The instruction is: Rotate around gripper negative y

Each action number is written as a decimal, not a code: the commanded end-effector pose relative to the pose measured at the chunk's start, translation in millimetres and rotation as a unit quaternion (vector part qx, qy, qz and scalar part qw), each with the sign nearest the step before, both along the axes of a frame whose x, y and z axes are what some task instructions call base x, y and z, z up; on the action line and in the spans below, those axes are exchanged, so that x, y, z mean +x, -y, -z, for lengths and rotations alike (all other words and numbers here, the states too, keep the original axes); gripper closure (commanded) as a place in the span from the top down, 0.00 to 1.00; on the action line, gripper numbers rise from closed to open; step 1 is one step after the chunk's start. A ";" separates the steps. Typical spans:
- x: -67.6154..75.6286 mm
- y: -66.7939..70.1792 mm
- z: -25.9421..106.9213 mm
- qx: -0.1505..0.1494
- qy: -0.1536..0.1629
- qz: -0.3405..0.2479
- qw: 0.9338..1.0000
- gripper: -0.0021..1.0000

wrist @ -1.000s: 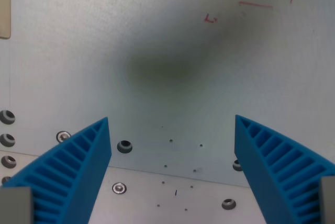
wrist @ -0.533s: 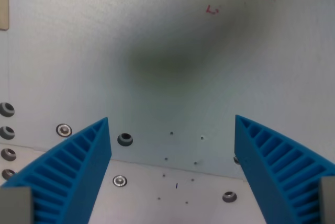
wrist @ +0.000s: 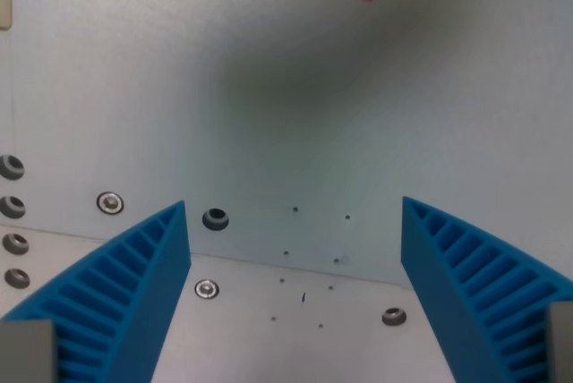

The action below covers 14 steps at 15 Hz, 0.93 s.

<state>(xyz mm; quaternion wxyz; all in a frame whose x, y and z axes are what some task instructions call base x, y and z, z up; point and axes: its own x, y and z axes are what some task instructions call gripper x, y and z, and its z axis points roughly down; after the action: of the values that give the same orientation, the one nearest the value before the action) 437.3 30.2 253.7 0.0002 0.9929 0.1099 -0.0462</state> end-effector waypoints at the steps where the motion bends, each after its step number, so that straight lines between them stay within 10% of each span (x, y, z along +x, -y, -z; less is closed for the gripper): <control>1: 8.0 -0.5 -5.6 -0.027 -0.095 0.000 0.995 1.00; 14: 8.0 -0.5 -5.6 -0.044 -0.169 0.000 0.985 1.00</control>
<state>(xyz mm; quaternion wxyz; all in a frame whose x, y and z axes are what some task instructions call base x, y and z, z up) 437.5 29.8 253.8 -0.0014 0.9871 0.1106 -0.1162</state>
